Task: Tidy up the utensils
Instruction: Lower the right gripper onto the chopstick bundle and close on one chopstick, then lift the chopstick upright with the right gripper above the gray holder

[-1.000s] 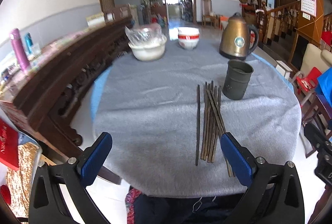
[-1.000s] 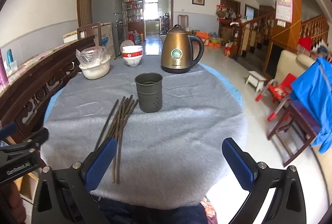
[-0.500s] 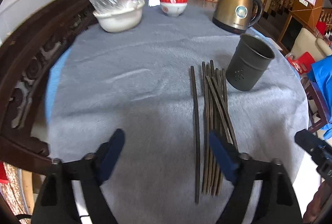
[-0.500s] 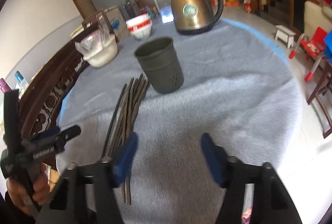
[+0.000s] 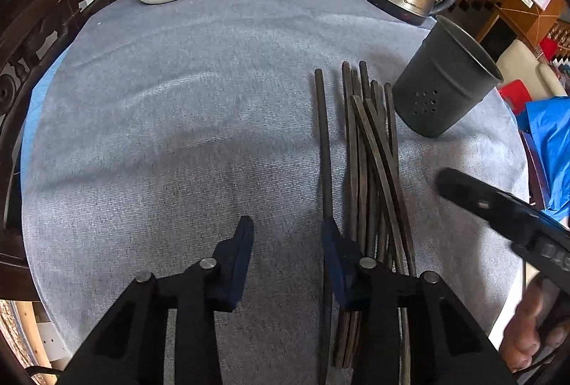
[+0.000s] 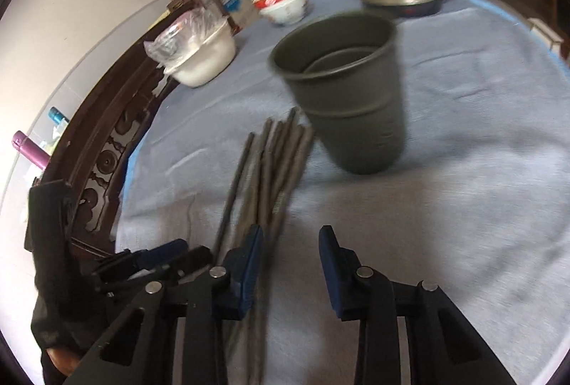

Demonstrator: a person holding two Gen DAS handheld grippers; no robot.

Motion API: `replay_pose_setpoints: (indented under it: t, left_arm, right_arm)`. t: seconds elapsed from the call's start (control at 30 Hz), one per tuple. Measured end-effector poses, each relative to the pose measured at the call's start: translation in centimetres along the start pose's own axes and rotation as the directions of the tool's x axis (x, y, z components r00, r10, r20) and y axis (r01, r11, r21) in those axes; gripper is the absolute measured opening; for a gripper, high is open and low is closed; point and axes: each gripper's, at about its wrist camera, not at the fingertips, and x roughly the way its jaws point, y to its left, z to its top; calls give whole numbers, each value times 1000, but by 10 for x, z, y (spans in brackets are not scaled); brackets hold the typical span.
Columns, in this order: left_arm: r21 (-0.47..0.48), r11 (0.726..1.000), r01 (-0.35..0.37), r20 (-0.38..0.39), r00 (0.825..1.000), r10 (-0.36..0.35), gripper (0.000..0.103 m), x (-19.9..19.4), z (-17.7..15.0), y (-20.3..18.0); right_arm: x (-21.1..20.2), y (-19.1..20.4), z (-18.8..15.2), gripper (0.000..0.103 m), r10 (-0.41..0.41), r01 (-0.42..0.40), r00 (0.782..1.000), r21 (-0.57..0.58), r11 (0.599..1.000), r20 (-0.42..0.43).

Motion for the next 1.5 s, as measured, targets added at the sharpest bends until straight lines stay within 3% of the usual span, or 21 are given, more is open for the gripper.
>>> replay_pose_setpoints:
  t: [0.3,0.67,0.83,0.87,1.1,1.27,1.5]
  left_arm:
    - [-6,1000,20,-20,1000,-20,37,4,5,0]
    - [-14,997,74,-31,997,-74,37,4,18,1]
    - [-21,996,83,-54,995,-85,37,15,44,-3]
    - [-25,996,85,-61,994,-86,37,16,48,-4]
    - [-18,993,118,-76,990,-119,35,21,80,-19]
    - [-39,991,124,-125,984,-128,26,38,94,-31]
    - [-47,994,98,-124,987,-103,9,43,98,-30]
  right_arm:
    - [39,5,4,22,-14,16,996,14,1000,-87]
    - [29,-2,8,14,-80,79,993,-7,997,-83]
    - [32,-17,12,14,7,-1,996,66,998,-94]
    - [33,-18,12,10,22,-16,995,63,998,-95]
    - [16,-28,5,8,110,-104,991,88,991,-73]
    - [2,-34,-2,8,141,-135,988,100,986,-58]
    - [-22,-39,-6,8,161,-159,987,80,984,-21]
